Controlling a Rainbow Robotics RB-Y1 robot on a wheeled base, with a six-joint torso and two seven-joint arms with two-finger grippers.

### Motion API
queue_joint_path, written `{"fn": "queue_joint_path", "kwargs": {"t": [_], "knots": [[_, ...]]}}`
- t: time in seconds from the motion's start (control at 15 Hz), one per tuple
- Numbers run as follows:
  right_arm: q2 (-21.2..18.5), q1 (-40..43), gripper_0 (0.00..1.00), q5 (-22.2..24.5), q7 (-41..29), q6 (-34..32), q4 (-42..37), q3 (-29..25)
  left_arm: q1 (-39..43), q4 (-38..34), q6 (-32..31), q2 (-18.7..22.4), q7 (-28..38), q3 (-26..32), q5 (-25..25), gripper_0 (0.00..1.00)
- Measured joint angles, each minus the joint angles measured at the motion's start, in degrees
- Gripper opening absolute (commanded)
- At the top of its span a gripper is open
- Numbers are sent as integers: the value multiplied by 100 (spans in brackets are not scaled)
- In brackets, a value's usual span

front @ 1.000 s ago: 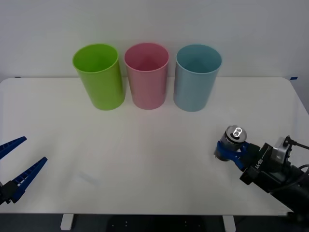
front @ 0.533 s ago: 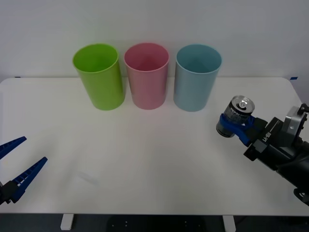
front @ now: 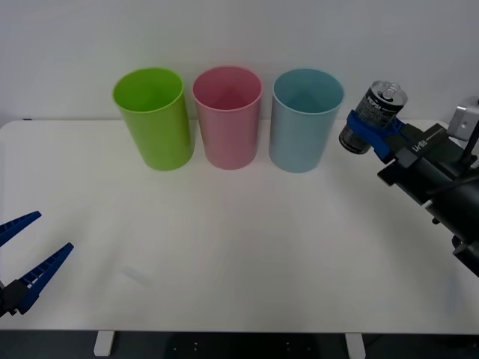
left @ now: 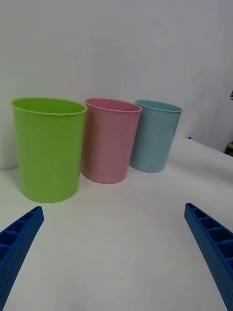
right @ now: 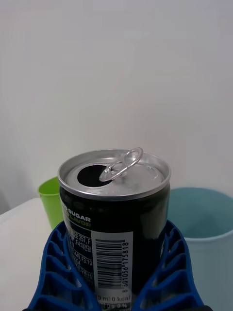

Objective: Grasp the object on the table and drop it into the matching bin: aluminum can to the light blue bin, PET bottle to the pink bin.

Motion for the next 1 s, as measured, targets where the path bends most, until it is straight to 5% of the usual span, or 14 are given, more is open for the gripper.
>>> {"fn": "queue_joint_path", "kwargs": {"t": [0.47, 1.0], "knots": [[-2, -1654, 0, 943, -287, 84, 1312, -17, 0, 0, 0, 0, 0, 0, 0, 100], [227, -3082, 0, 1521, -187, 83, 3106, 58, 0, 0, 0, 0, 0, 0, 0, 100]]}}
